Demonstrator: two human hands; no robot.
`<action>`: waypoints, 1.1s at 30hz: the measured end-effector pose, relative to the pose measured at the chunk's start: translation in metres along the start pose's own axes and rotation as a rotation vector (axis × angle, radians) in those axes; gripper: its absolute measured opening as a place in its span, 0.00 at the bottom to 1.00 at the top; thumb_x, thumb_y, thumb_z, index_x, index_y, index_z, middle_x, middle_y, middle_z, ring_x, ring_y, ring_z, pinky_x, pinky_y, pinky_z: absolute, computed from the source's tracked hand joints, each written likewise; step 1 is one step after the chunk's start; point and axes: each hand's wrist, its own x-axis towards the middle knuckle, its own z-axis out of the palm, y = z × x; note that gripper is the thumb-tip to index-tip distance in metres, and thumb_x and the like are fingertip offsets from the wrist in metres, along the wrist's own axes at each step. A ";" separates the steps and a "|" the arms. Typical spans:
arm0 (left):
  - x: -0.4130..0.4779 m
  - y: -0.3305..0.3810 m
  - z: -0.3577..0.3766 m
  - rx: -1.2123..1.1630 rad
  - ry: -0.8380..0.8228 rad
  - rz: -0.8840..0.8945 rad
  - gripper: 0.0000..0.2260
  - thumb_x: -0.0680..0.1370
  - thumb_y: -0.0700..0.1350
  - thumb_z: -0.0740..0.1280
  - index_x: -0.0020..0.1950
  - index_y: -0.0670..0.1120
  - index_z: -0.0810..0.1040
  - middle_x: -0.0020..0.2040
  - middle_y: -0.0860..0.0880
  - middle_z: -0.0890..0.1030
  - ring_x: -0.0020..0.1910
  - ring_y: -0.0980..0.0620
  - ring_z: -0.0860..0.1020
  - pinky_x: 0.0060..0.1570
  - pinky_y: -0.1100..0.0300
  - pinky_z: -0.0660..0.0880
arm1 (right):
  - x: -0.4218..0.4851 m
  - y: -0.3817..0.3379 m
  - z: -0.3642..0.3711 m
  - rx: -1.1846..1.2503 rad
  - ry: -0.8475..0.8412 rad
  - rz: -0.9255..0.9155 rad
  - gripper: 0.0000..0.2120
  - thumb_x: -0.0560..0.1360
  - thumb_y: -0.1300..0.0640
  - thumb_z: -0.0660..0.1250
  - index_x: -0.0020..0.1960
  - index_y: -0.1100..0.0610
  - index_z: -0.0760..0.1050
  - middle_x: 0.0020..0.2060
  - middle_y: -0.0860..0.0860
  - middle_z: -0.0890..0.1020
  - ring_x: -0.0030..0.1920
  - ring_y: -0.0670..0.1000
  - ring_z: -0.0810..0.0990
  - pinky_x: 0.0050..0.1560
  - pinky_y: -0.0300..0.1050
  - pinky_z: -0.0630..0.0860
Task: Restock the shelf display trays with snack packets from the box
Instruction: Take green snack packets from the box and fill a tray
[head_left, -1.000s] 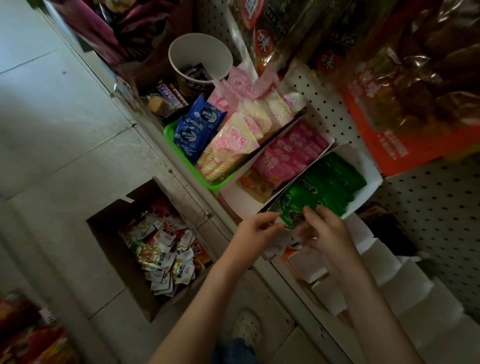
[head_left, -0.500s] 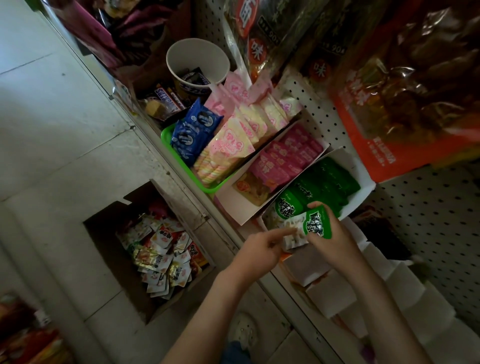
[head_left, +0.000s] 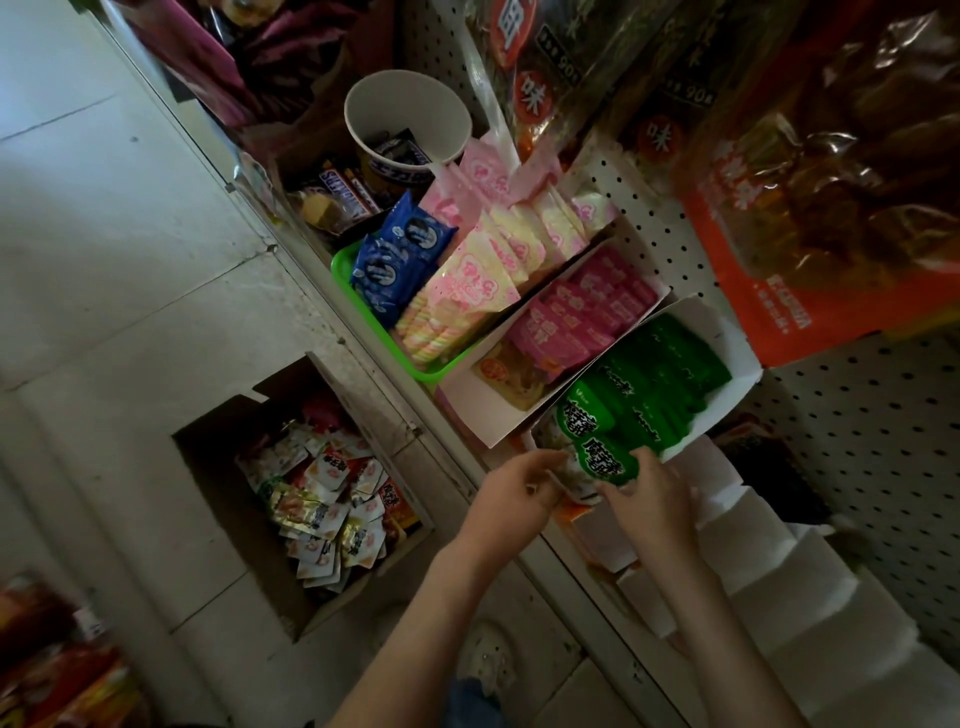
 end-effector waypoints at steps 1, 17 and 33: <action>0.000 0.000 -0.002 -0.011 0.030 -0.002 0.16 0.80 0.40 0.60 0.66 0.50 0.77 0.62 0.52 0.79 0.58 0.57 0.76 0.59 0.62 0.73 | -0.005 -0.004 0.000 -0.030 0.042 0.015 0.26 0.74 0.48 0.70 0.67 0.58 0.68 0.61 0.56 0.76 0.65 0.57 0.70 0.63 0.52 0.63; -0.041 -0.124 -0.067 -0.032 0.510 -0.072 0.11 0.80 0.44 0.63 0.61 0.51 0.76 0.52 0.58 0.78 0.48 0.65 0.76 0.47 0.70 0.74 | -0.074 -0.115 0.103 0.138 0.378 -0.875 0.35 0.60 0.61 0.78 0.63 0.58 0.66 0.56 0.56 0.70 0.54 0.55 0.69 0.51 0.53 0.74; 0.015 -0.406 -0.166 0.253 0.797 -0.193 0.20 0.79 0.36 0.60 0.71 0.44 0.69 0.69 0.45 0.71 0.67 0.46 0.72 0.63 0.58 0.67 | 0.042 -0.264 0.424 0.143 -0.474 -0.912 0.24 0.81 0.59 0.57 0.76 0.56 0.57 0.73 0.53 0.65 0.72 0.53 0.64 0.67 0.41 0.62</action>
